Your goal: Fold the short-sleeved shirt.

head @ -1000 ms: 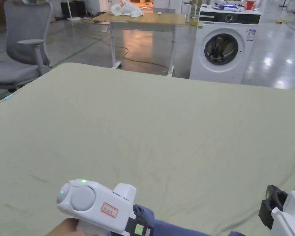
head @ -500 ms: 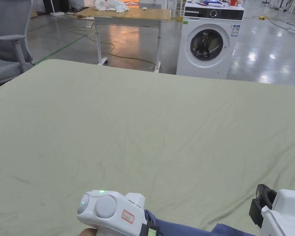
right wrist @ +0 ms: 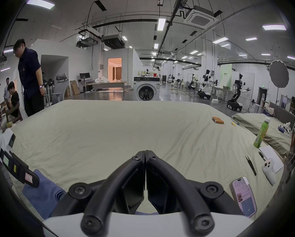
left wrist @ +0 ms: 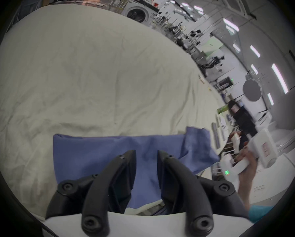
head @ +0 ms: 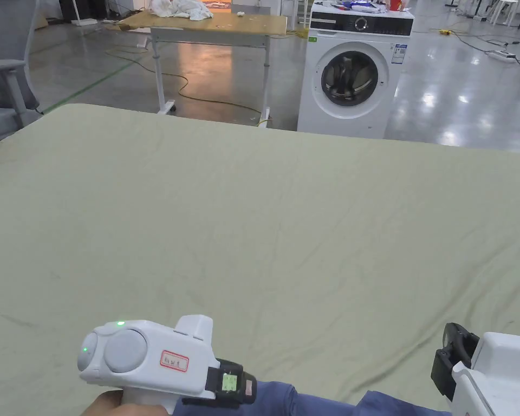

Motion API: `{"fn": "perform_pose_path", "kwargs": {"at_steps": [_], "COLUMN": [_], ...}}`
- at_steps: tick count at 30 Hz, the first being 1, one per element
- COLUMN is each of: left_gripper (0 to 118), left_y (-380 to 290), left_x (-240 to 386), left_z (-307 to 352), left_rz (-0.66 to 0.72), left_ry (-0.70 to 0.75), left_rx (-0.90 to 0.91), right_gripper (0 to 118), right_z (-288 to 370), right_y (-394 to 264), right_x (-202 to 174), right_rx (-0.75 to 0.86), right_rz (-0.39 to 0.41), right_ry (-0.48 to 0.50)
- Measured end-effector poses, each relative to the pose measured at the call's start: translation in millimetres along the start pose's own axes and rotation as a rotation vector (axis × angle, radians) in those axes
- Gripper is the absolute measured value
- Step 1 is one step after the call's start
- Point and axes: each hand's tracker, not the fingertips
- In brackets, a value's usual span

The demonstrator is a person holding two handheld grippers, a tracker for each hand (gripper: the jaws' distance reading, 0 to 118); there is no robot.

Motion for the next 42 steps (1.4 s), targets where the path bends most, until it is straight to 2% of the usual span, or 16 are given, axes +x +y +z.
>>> {"fn": "perform_pose_path", "kwargs": {"at_steps": [4, 8, 15, 20, 22, 24, 25, 28, 31, 35, 39, 42], "left_gripper": [15, 15, 15, 15, 21, 40, 45, 49, 63, 65, 65, 65], "left_y": [-17, -33, -42, -41, -37, -32, -29, -21, -21, -26, -34, -41], "left_x": [5, 18, 30, 29, 21, 4, -7, -53, -99, -146, -161, -165], "left_z": [-31, -50, -67, -52, -35, -10, 3, 36, 56, 61, 40, 22], "left_rz": [-0.051, -0.062, -0.071, -0.092, -0.078, -0.05, -0.022, 0.081, 0.165, 0.264, 0.297, 0.308], "left_ry": [0.059, -0.044, -0.042, -0.066, -0.111, -0.124, -0.116, -0.058, -0.047, -0.102, -0.204, -0.356], "left_rx": [-0.128, -0.164, -0.117, -0.1, -0.077, -0.018, 0.013, 0.086, 0.129, 0.119, 0.055, 0.058], "right_gripper": [0, 0, 0, 0, 0, 0, 0, 0, 0, 0, 0, 0], "right_z": [1, 2, 4, 5, 5, 6, 6, 5, 3, 1, -1, -2], "right_y": [-2, -5, -8, -5, -3, 0, 1, 2, 2, 0, -1, -2], "right_x": [4, 6, 8, 6, 5, 6, 6, 6, 4, 0, -3, -4], "right_rx": [-0.007, -0.016, -0.027, -0.016, -0.009, -0.001, 0.001, 0.006, 0.003, -0.012, -0.018, -0.024], "right_rz": [0.002, 0.002, -0.032, -0.033, -0.033, -0.032, -0.031, -0.031, -0.036, -0.052, -0.053, -0.051], "right_ry": [-0.006, -0.014, -0.006, 0.003, 0.006, 0.008, 0.009, 0.012, 0.021, 0.036, 0.043, 0.044]}}
